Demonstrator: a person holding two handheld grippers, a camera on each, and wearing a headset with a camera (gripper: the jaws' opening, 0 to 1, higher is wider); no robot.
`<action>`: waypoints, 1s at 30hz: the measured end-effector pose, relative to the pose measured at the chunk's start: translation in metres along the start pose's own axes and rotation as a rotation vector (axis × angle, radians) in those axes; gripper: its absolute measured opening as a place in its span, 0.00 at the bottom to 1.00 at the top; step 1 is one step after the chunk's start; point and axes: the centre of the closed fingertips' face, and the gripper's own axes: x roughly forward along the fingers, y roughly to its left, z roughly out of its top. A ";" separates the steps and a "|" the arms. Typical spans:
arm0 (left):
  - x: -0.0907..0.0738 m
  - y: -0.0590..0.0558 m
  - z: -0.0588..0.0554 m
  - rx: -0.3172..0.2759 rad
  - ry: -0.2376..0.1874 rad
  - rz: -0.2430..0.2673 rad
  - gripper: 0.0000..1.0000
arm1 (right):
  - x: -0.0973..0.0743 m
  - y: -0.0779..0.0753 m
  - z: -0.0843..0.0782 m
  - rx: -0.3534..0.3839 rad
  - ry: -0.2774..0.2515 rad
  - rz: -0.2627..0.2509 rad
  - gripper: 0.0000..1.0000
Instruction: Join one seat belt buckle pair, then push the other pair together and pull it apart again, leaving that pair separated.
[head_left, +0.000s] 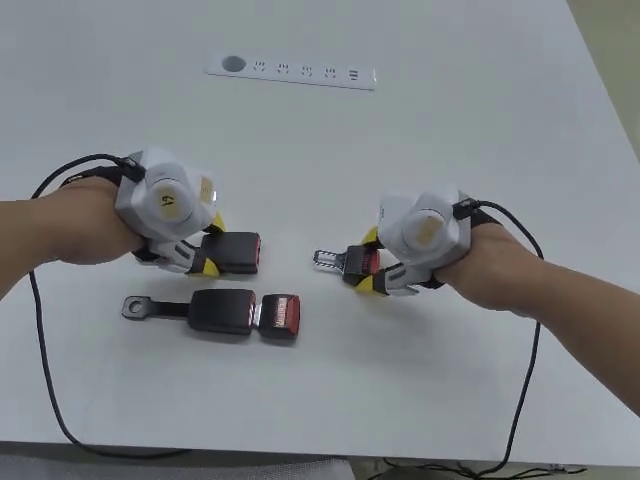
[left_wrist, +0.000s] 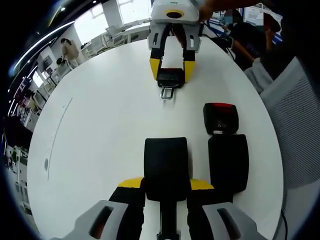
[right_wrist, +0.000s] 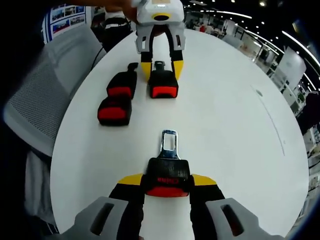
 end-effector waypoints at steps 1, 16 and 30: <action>0.000 0.000 0.000 0.003 -0.001 -0.001 0.33 | 0.000 0.000 0.000 0.000 0.002 0.001 0.32; 0.000 -0.001 0.000 0.007 0.008 -0.001 0.33 | 0.016 0.004 0.025 -0.007 -0.016 0.001 0.31; 0.000 -0.002 0.001 0.000 0.019 0.002 0.33 | 0.032 0.008 0.060 -0.063 -0.023 -0.001 0.31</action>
